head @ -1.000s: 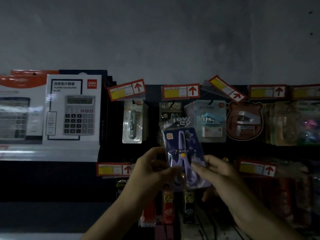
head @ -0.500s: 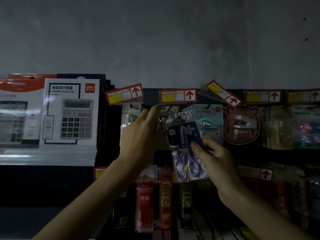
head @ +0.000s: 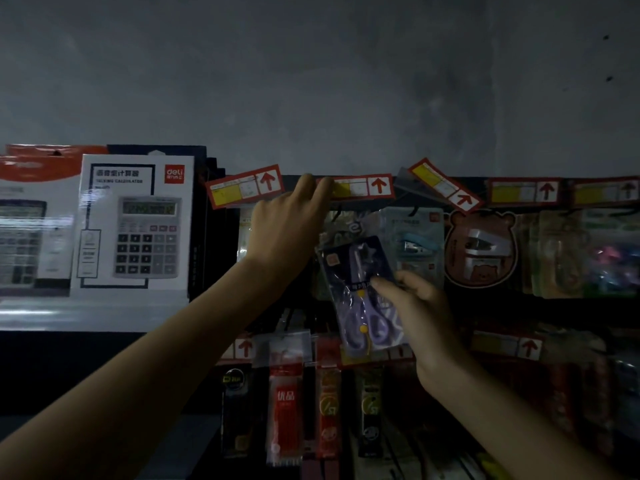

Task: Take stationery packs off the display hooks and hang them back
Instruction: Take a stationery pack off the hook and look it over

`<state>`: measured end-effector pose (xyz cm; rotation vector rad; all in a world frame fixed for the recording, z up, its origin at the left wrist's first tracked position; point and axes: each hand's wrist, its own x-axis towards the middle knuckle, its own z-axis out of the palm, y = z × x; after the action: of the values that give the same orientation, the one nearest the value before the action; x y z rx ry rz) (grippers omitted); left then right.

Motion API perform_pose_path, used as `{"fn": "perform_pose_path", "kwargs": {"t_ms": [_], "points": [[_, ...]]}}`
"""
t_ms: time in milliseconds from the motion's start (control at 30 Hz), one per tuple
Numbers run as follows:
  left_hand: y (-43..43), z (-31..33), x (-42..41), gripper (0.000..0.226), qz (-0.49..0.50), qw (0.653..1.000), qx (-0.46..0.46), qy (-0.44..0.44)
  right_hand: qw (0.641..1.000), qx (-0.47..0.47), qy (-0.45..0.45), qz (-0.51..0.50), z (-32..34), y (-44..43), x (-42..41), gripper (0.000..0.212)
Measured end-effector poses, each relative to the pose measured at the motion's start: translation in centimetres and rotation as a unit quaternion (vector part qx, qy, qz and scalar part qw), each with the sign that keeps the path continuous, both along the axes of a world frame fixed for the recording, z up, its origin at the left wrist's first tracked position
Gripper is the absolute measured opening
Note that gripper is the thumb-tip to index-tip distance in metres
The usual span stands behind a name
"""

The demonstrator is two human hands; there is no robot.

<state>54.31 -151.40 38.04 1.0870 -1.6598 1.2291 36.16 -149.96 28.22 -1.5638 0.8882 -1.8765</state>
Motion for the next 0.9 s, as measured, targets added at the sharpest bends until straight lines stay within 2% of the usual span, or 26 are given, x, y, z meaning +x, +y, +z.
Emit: {"fn": "perform_pose_path", "kwargs": {"t_ms": [100, 267, 433, 633, 900], "points": [[-0.7, 0.6, 0.3, 0.056, -0.024, 0.999, -0.018, 0.010, 1.000, -0.019, -0.018, -0.004, -0.3, -0.5, 0.3, 0.013], [-1.2, 2.8, 0.7, 0.025, -0.137, 0.987, -0.022, 0.082, 0.999, -0.007, -0.043, -0.008, -0.5, -1.2, 0.9, 0.010], [-1.3, 4.6, 0.5, 0.021, -0.199, 0.963, 0.069, 0.170, 0.998, -0.013, -0.063, -0.002, 0.5, -1.8, 1.4, 0.008], [-1.1, 6.1, 0.6, 0.019, -0.259, 0.929, 0.171, 0.203, 0.996, -0.027, -0.074, -0.031, 2.0, -3.2, 2.1, 0.006], [-0.7, 6.1, 1.1, 0.011, -0.254, 0.934, 0.174, 0.180, 0.995, -0.019, -0.092, -0.038, 2.8, -5.0, 2.7, 0.017]]}}
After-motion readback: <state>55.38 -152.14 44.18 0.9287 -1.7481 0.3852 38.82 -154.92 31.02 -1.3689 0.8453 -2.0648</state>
